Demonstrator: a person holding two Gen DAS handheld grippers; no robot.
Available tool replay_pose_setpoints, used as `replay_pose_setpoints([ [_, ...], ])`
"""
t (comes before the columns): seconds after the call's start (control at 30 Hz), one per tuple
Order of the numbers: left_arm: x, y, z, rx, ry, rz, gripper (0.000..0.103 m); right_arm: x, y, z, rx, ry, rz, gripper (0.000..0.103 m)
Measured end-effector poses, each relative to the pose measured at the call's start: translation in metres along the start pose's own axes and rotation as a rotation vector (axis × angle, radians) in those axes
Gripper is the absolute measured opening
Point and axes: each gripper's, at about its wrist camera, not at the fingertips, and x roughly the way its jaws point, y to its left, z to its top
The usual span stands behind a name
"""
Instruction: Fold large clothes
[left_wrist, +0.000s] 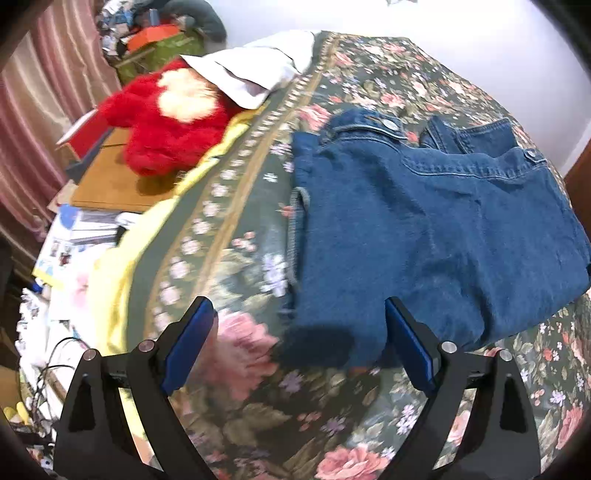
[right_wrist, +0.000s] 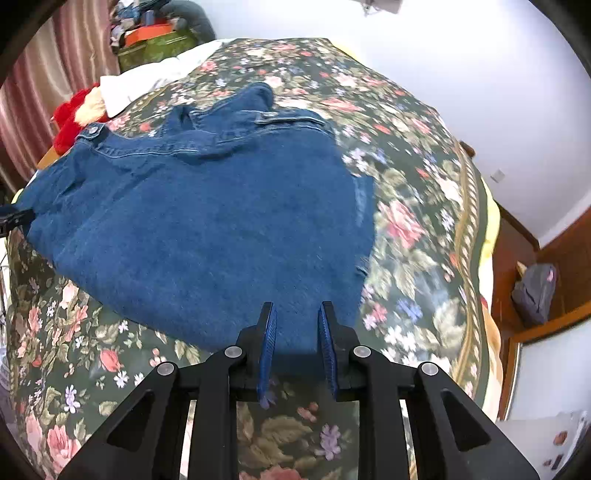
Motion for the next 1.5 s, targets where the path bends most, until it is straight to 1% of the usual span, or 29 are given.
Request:
replay_pose_setpoints([
  [0.07,-0.007,0.008,-0.004,-0.014,-0.009,0.018,0.094,-0.001,-0.006,-0.006,0.012,0.015,-0.042,0.019],
  [0.1,-0.01,0.012,-0.005,-0.026,-0.01,0.019,0.094,-0.002,-0.008,-0.008,0.017,0.019,-0.05,0.019],
  [0.17,-0.019,0.021,-0.008,-0.064,-0.02,0.031,0.093,-0.005,-0.014,-0.012,0.044,0.026,-0.044,0.019],
  [0.23,-0.031,0.029,-0.01,-0.099,-0.049,0.06,0.093,-0.01,-0.018,-0.012,0.075,0.026,-0.015,0.019],
  [0.33,-0.047,0.036,-0.008,-0.158,-0.086,0.044,0.093,-0.027,-0.017,-0.007,0.112,-0.012,0.045,0.019],
  [0.43,-0.066,0.039,-0.006,-0.207,-0.136,0.024,0.093,-0.046,-0.005,0.002,0.106,-0.067,0.071,0.019],
  [0.53,-0.081,0.035,-0.007,-0.225,-0.186,0.014,0.093,-0.065,0.014,0.015,0.079,-0.136,0.087,0.019],
  [0.6,-0.085,0.03,-0.008,-0.24,-0.197,-0.014,0.093,-0.074,0.029,0.023,0.061,-0.175,0.11,0.019],
  [0.63,-0.084,0.027,-0.01,-0.255,-0.193,-0.044,0.093,-0.077,0.037,0.027,0.052,-0.188,0.122,0.019],
  [0.7,-0.079,0.022,-0.014,-0.302,-0.168,-0.123,0.093,-0.076,0.059,0.035,0.016,-0.205,0.136,0.019],
  [0.73,-0.072,0.02,-0.016,-0.338,-0.143,-0.177,0.093,-0.073,0.069,0.039,-0.005,-0.204,0.136,0.019],
  [0.83,-0.048,0.01,-0.026,-0.41,-0.075,-0.289,0.093,-0.056,0.096,0.045,-0.063,-0.184,0.138,0.019],
  [0.87,-0.04,0.004,-0.029,-0.42,-0.055,-0.306,0.093,-0.046,0.109,0.047,-0.091,-0.167,0.14,0.019],
  [0.93,-0.02,-0.004,-0.034,-0.456,-0.008,-0.321,0.093,-0.028,0.121,0.048,-0.115,-0.139,0.143,0.019],
  [0.97,-0.012,-0.007,-0.037,-0.472,0.008,-0.327,0.093,-0.014,0.13,0.049,-0.129,-0.11,0.147,0.019],
  [1.13,0.025,-0.017,-0.05,-0.567,0.081,-0.413,0.093,0.04,0.148,0.044,-0.162,0.011,0.156,0.019],
  [1.17,0.031,-0.019,-0.05,-0.575,0.089,-0.431,0.091,0.048,0.149,0.042,-0.168,0.018,0.161,0.019],
  [1.27,0.045,-0.02,-0.046,-0.624,0.083,-0.506,0.09,0.054,0.147,0.039,-0.169,0.004,0.181,0.019],
  [1.33,0.052,-0.02,-0.04,-0.664,0.052,-0.553,0.089,0.054,0.146,0.039,-0.168,0.007,0.194,0.019],
  [1.37,0.055,-0.021,-0.036,-0.681,0.036,-0.567,0.086,0.054,0.145,0.039,-0.166,0.009,0.203,0.019],
  [1.4,0.056,-0.022,-0.033,-0.691,0.021,-0.57,0.086,0.054,0.144,0.039,-0.163,0.008,0.211,0.019],
  [1.43,0.057,-0.025,-0.027,-0.699,0.0,-0.554,0.086,0.054,0.143,0.039,-0.156,0.007,0.221,0.019],
  [1.47,0.059,-0.028,-0.023,-0.699,-0.02,-0.536,0.085,0.054,0.141,0.038,-0.146,0.005,0.234,0.02],
  [1.5,0.059,-0.033,-0.018,-0.691,-0.048,-0.499,0.084,0.054,0.138,0.038,-0.132,0.002,0.249,0.02],
])
